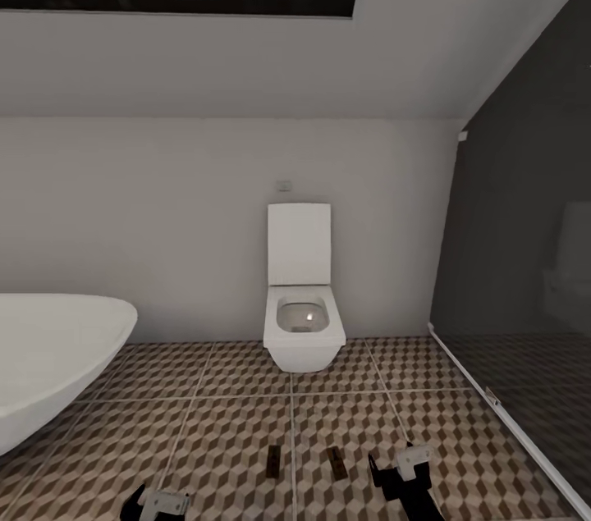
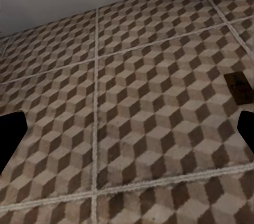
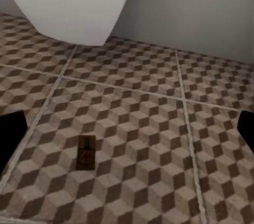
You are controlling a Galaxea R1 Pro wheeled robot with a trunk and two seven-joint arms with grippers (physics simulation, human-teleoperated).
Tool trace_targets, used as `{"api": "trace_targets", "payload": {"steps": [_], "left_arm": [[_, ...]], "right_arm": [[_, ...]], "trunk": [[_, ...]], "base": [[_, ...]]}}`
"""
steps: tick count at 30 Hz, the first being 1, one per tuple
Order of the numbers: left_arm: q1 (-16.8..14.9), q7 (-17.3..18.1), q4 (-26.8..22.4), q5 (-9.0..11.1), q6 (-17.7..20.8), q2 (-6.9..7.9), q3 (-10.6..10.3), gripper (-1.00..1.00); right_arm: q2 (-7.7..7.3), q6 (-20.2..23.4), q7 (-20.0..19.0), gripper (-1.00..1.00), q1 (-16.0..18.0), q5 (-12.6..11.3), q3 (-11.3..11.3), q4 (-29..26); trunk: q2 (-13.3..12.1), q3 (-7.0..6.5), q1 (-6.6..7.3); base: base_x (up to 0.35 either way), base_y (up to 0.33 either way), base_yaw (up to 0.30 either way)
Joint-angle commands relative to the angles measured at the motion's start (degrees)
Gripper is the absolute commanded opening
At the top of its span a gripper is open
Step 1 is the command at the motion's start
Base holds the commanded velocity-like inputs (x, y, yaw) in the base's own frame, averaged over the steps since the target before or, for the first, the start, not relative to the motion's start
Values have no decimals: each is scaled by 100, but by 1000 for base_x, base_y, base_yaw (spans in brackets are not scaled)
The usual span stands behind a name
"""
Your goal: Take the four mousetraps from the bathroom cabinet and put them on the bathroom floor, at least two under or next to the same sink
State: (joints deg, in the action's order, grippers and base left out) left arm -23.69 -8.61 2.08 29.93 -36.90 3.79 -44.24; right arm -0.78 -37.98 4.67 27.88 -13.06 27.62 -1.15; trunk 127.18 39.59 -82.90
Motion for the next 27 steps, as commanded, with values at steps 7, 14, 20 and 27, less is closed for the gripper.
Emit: {"api": "trace_targets", "payload": {"steps": [7, 14, 20, 27], "left_arm": [[-4, -35, 12, 4, -19, -23, -48, 100], [-2, -35, 12, 4, -19, -30, -49, 100], [22, -35, 12, 3, -19, -35, -49, 100], [29, -35, 12, 4, -19, -41, -49, 100]], "right_arm": [[2, -2, 33, 100, -7, -22, 51, 1], [7, 12, 34, 100, -10, -22, 53, 1], [15, 18, 34, 100, -11, -22, 53, 1], [11, 18, 34, 100, -11, -22, 52, 1]], "trunk": [[-279, -185, 155], [-560, -375, 309], [-801, -538, 441], [-1082, -728, 595]], "base": [[0, 0, 0], [0, 0, 0], [0, 0, 0], [0, 0, 0]]}}
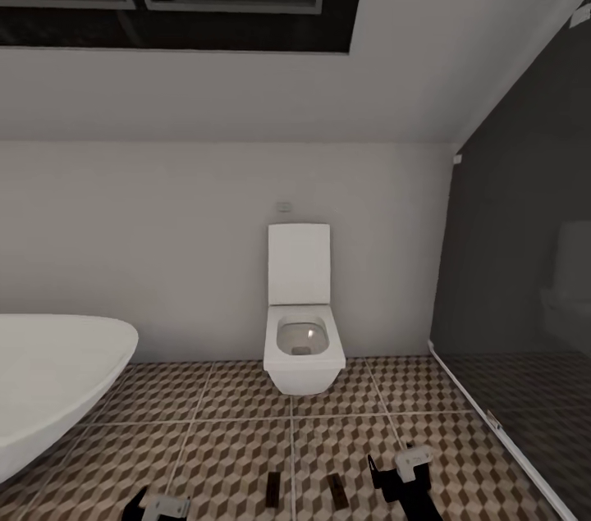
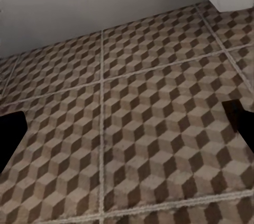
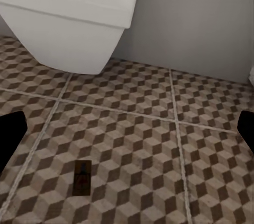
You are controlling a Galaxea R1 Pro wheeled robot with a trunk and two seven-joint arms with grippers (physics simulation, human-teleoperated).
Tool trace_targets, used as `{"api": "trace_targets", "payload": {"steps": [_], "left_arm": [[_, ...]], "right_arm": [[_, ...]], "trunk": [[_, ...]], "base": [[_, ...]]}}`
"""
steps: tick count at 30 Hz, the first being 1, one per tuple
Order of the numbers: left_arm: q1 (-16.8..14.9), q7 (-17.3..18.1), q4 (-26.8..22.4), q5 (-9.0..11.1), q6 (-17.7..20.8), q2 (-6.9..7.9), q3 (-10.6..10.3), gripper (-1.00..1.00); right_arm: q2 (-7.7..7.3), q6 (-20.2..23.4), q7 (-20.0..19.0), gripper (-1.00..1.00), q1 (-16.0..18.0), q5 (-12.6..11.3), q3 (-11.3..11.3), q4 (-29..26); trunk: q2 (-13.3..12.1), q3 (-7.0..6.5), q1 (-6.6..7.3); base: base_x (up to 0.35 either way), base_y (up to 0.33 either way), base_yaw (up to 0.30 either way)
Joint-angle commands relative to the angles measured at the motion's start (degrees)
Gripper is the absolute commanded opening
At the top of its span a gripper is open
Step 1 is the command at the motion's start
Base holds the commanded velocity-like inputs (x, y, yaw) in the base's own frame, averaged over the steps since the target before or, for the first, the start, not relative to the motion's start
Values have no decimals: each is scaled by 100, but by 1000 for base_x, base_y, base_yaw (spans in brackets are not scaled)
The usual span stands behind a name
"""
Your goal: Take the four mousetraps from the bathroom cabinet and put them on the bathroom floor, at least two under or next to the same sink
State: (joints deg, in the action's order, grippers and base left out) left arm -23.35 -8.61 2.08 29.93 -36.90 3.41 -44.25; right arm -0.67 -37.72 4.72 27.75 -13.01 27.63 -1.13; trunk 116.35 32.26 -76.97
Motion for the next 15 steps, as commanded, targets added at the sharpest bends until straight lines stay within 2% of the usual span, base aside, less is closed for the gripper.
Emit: {"api": "trace_targets", "payload": {"steps": [1, 15], "left_arm": [[-4, -35, 12, 4, -19, -7, -49, 100], [-1, -35, 14, 4, -19, -50, -40, 100]], "right_arm": [[-1, -8, 29, 100, 2, -27, 51, -1], [5, -8, 29, 100, 2, -27, 52, -1]], "trunk": [[-38, -21, 23], [-600, -401, 331]], "base": [[0, 0, 0], [0, 0, 0]]}}
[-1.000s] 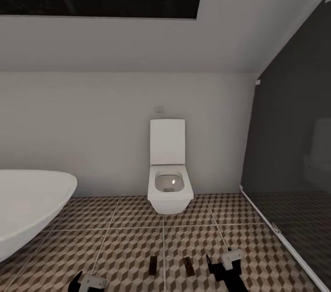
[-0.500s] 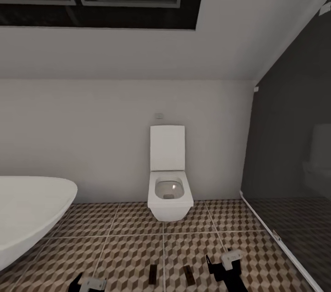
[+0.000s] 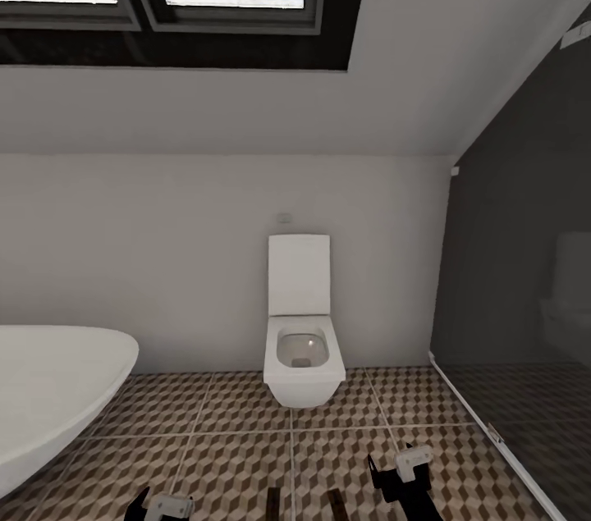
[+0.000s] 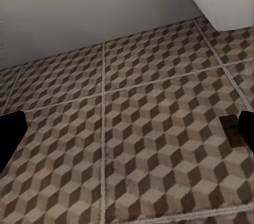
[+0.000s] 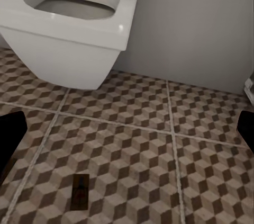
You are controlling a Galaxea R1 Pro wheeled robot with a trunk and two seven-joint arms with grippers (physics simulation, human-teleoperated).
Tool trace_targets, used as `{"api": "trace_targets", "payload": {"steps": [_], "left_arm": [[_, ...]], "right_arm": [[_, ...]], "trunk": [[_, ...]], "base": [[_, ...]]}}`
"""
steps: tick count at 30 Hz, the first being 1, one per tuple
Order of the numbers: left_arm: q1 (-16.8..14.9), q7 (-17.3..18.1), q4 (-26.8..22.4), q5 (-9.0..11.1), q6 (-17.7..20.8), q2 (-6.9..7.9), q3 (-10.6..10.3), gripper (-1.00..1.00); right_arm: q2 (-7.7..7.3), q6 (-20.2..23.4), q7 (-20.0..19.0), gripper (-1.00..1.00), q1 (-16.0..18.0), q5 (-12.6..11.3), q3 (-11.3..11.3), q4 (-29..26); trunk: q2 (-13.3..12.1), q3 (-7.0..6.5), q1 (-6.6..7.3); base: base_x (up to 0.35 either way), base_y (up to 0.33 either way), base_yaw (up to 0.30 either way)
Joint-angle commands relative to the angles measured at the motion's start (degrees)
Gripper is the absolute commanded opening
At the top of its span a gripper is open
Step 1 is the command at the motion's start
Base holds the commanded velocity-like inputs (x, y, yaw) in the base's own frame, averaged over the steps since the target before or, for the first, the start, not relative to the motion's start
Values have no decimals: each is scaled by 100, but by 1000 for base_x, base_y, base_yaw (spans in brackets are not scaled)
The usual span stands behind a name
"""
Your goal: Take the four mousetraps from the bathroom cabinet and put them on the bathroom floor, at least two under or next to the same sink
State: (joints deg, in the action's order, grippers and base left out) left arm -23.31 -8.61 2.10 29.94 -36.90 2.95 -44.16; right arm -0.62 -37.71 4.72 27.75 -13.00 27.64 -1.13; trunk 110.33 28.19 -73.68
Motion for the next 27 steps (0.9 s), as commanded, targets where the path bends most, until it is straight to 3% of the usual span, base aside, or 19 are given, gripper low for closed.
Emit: {"api": "trace_targets", "payload": {"steps": [1, 27], "left_arm": [[-5, -36, 12, 3, -19, -3, -49, 100], [2, -36, 19, 3, -17, -22, -49, 100]], "right_arm": [[0, -8, 29, 100, 0, -27, 52, -1], [1, -1, 29, 100, -7, -27, 55, -1]], "trunk": [[-38, -21, 23], [-1081, -726, 594]], "base": [[0, 0, 0], [0, 0, 0]]}}
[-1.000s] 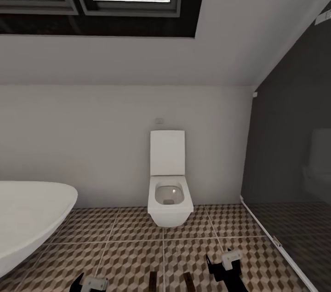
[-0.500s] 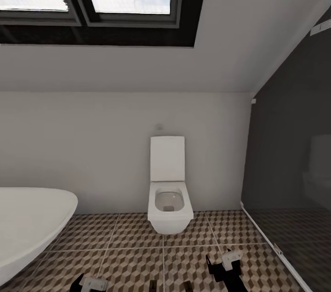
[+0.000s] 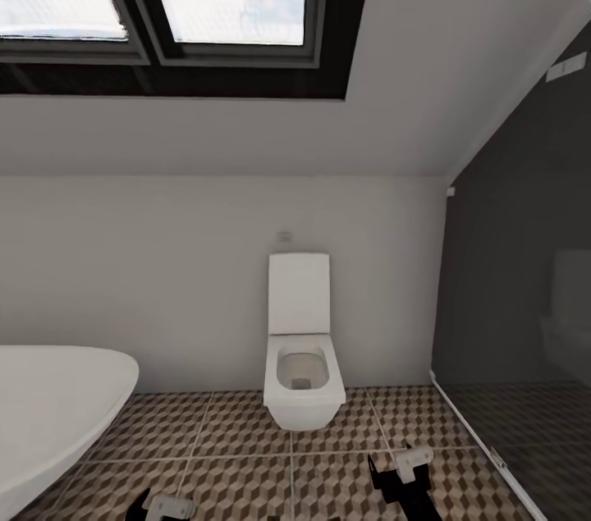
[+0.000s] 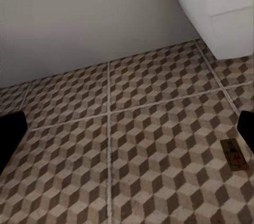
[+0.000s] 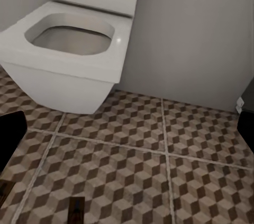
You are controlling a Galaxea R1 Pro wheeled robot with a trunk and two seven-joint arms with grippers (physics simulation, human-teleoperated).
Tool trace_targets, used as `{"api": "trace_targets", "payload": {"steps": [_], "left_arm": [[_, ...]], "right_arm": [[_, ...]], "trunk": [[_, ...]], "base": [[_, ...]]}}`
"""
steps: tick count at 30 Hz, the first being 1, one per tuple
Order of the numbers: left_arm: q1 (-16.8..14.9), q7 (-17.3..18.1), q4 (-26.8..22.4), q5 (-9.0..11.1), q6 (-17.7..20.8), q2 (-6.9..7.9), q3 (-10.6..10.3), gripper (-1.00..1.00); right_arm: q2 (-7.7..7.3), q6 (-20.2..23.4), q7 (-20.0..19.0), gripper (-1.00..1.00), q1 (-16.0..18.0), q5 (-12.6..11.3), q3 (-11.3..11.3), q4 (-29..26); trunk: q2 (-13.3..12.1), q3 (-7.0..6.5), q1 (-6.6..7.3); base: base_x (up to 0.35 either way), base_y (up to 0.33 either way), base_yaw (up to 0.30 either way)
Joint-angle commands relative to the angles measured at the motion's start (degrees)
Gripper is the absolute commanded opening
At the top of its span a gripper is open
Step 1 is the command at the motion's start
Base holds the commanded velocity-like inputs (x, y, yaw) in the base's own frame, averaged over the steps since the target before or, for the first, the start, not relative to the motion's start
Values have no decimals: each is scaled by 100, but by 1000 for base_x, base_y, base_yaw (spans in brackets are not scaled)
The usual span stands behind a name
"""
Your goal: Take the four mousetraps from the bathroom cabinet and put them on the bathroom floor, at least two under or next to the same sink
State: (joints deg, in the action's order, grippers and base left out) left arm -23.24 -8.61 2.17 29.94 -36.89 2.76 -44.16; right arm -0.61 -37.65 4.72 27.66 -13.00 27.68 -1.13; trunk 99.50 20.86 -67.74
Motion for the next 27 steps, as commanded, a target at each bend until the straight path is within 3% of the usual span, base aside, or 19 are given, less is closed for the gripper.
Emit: {"api": "trace_targets", "payload": {"steps": [1, 27], "left_arm": [[-5, -35, 12, 3, -19, -3, -49, 100], [-5, -37, 12, 3, -11, -12, -49, 100]], "right_arm": [[-1, -7, 29, 100, 2, -27, 51, -1], [4, -7, 26, 100, 2, -27, 50, -1]], "trunk": [[-38, -21, 23], [-1080, -677, 594]], "base": [[0, 0, 0], [0, 0, 0]]}}
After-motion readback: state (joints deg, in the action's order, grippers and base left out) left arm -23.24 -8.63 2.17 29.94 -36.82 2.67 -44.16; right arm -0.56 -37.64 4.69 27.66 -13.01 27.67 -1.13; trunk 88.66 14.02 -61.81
